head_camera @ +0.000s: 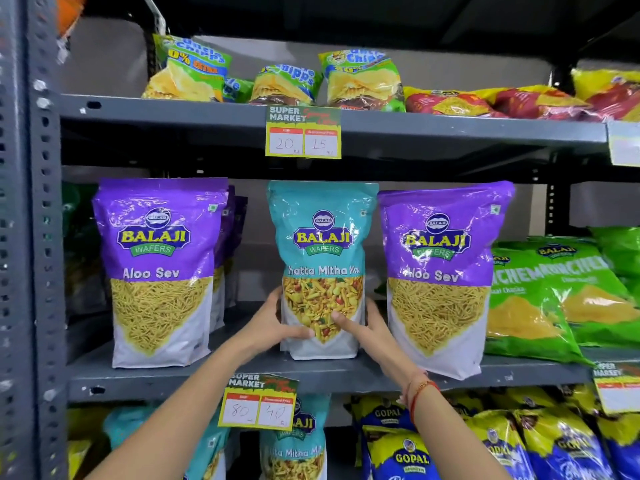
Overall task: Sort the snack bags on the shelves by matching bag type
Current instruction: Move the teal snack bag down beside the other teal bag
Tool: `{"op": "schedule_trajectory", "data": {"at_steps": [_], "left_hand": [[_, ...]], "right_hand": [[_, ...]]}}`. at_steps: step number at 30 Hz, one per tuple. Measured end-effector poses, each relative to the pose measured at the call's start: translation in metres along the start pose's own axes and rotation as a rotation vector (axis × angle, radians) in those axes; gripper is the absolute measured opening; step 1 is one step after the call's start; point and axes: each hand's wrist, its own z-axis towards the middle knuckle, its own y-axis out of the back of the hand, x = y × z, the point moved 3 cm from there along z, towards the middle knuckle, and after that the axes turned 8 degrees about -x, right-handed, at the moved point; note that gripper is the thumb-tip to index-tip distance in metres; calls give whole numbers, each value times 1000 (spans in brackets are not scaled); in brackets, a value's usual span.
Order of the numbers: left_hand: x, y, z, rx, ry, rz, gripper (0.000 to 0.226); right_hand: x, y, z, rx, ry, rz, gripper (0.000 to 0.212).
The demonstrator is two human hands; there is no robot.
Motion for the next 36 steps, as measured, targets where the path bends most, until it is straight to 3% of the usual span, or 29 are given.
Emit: {"op": "schedule_trajectory", "data": {"at_steps": [3,10,24,36], "left_hand": [[0,0,-3,-24,-2,-29,118],[-2,16,-19,-98,-43,6,121],[-21,12,-98,-120,-240,-84,94],[84,-32,-169,-92,-65,-91,101]], "right_hand": [[-1,-1,2,-42,6,63,55],[0,-6,-5,-66,91,34,64],[5,10,-87,-131,231,144,74],[-90,6,-166,-96,15,85,79]]}}
